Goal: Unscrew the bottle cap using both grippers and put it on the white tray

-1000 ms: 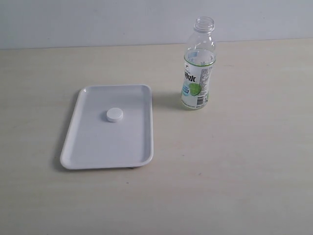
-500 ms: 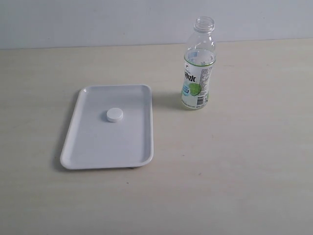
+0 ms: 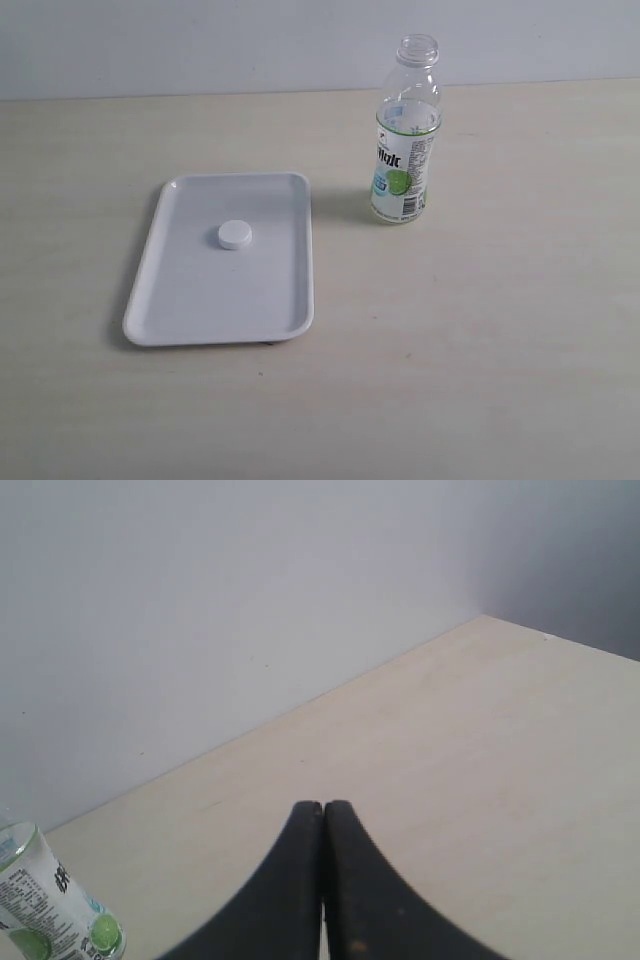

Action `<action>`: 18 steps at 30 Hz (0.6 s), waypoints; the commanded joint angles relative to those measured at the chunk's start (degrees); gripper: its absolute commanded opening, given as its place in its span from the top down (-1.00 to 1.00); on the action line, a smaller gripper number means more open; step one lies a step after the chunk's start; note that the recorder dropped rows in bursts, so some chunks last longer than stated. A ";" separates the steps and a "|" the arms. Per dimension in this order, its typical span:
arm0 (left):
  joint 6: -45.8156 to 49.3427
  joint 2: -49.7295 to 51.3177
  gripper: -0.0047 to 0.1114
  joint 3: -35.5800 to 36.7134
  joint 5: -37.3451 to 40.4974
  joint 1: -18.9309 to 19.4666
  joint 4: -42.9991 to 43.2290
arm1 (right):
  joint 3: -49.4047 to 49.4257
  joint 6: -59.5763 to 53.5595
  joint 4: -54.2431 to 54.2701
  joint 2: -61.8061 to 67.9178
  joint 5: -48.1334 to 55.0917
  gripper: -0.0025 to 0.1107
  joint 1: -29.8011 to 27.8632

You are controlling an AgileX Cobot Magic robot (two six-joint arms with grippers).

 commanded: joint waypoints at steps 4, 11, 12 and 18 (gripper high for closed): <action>-2.13 -0.33 0.92 0.14 0.49 0.08 -0.01 | 0.33 -0.05 0.06 -0.31 -0.28 0.96 -0.17; -13.48 -0.33 0.92 0.14 0.49 0.08 7.99 | 0.33 -0.05 0.06 -0.31 -0.28 0.96 -0.17; -13.48 -0.33 0.92 0.14 0.49 0.08 7.99 | 0.33 -0.05 0.06 -0.31 -0.28 0.96 -0.17; -13.48 -0.33 0.92 0.14 0.49 0.08 7.99 | 0.33 -0.05 0.06 -0.31 -0.28 0.96 -0.17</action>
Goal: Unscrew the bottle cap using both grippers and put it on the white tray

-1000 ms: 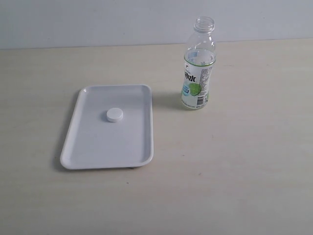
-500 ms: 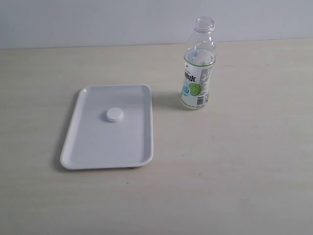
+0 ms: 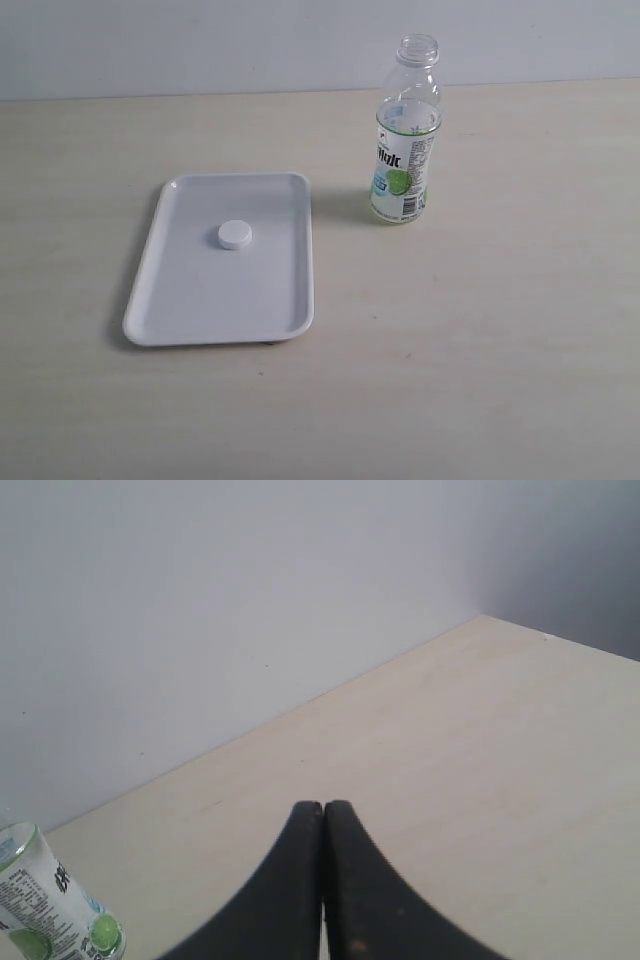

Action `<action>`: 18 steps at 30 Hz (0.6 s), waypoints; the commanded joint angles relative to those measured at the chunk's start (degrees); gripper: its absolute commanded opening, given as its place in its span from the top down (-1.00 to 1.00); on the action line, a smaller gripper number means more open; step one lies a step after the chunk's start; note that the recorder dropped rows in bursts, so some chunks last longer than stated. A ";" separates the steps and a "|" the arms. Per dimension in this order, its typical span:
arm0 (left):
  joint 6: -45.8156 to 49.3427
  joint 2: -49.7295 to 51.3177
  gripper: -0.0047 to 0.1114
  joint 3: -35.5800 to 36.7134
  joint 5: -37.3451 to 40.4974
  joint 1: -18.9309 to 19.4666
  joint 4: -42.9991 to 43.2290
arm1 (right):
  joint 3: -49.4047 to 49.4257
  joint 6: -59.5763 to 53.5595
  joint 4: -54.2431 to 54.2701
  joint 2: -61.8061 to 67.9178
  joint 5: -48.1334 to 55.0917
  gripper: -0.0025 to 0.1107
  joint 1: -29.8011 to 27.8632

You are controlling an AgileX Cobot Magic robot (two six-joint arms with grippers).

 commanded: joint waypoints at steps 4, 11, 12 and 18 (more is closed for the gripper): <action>-0.64 -0.33 0.92 0.14 -0.34 0.08 0.41 | 0.33 -0.05 0.06 -0.31 -0.28 0.96 -0.17; -0.64 -0.33 0.92 0.14 -0.34 0.08 0.41 | 0.33 -0.05 0.06 -0.31 -0.28 0.96 -0.17; -0.64 -0.33 0.92 0.14 -0.34 0.08 0.41 | 0.33 -0.05 0.06 -0.31 -0.28 0.96 -0.17; -0.64 -0.33 0.92 0.14 -0.34 0.08 0.41 | 0.33 -0.06 -0.32 -0.31 -0.28 0.96 -0.17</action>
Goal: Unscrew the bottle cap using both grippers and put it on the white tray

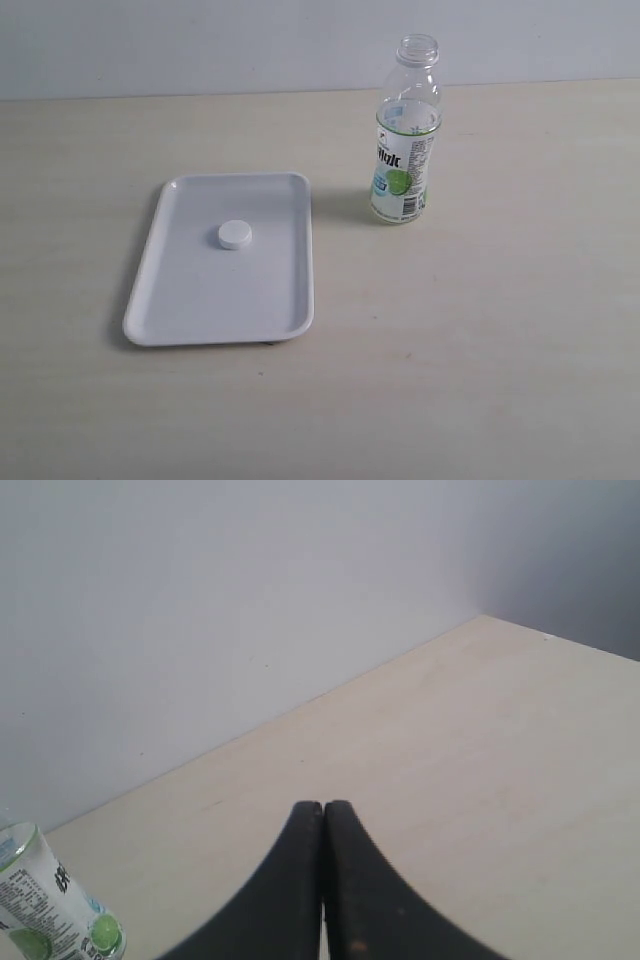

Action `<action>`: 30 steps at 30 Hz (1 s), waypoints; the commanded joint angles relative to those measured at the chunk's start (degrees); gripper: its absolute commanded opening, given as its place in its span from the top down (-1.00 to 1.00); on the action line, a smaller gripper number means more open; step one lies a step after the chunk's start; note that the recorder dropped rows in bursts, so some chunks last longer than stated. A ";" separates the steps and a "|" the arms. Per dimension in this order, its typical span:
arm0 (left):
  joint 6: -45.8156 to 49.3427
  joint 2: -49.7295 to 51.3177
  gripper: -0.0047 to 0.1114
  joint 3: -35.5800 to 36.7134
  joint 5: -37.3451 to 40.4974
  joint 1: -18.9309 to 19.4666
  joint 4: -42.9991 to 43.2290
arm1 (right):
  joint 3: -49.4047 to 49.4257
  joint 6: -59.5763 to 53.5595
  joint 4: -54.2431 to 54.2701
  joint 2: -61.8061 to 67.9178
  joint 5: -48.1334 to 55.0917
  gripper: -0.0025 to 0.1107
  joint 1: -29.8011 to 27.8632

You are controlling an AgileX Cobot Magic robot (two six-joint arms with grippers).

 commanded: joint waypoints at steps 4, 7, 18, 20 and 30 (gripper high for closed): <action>-0.43 -0.33 0.92 0.14 -0.34 0.08 0.29 | 0.33 -0.06 -0.57 -0.31 -0.06 0.96 0.62; -0.43 -0.33 0.92 0.14 -0.34 0.08 0.29 | 0.33 -0.06 -0.57 -0.31 -0.04 0.96 1.51; -0.43 -0.33 0.92 0.14 -0.34 0.08 0.29 | 5.18 -23.68 -1.29 -2.69 -0.82 0.96 1.51; -0.43 -0.33 0.92 0.14 -0.34 0.08 0.29 | 5.22 -24.88 -1.18 -2.69 -0.93 0.96 1.51; -0.43 -0.33 0.92 0.14 -0.34 0.08 0.29 | 5.22 -51.78 24.19 -3.12 -3.94 0.96 1.51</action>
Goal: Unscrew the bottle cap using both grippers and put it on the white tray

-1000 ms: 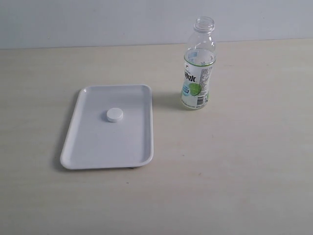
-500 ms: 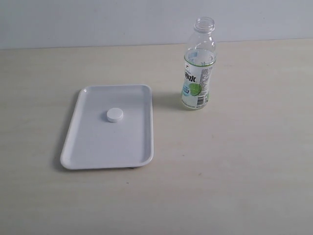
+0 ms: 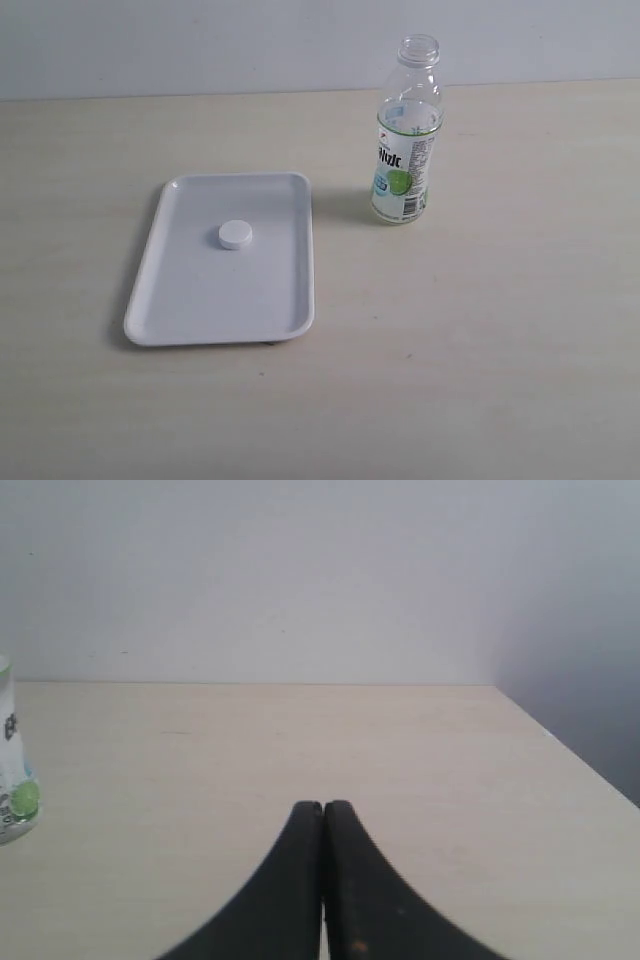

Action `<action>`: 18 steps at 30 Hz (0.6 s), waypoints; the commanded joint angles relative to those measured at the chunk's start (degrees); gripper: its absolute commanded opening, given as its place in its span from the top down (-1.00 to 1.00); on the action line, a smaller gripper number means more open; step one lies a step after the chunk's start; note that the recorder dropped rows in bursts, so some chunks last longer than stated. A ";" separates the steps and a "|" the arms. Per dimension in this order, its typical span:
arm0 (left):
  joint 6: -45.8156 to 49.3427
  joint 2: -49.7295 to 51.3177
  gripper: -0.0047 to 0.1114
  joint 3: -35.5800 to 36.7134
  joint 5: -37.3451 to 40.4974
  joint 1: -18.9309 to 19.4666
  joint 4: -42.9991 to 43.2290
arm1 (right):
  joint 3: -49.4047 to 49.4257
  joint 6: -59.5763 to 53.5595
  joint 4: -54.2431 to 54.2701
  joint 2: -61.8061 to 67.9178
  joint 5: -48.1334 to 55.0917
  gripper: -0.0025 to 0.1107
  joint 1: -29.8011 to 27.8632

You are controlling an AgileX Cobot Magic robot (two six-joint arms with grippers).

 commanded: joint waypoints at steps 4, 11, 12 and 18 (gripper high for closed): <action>-0.34 -0.33 0.92 0.14 -0.34 -0.14 0.18 | 0.25 -47.57 38.59 -1.41 2.66 0.96 0.10; -0.34 -0.33 0.92 0.14 -0.34 -0.51 0.18 | 0.25 -33.93 38.47 -1.41 4.09 0.96 0.10; -0.34 -0.33 0.92 0.14 -0.34 -0.51 0.18 | 0.25 -33.93 38.47 -1.41 4.09 0.96 0.10; -0.34 -0.33 0.92 0.14 -0.34 -0.51 0.18 | 0.25 -33.93 38.47 -1.41 4.09 0.96 0.10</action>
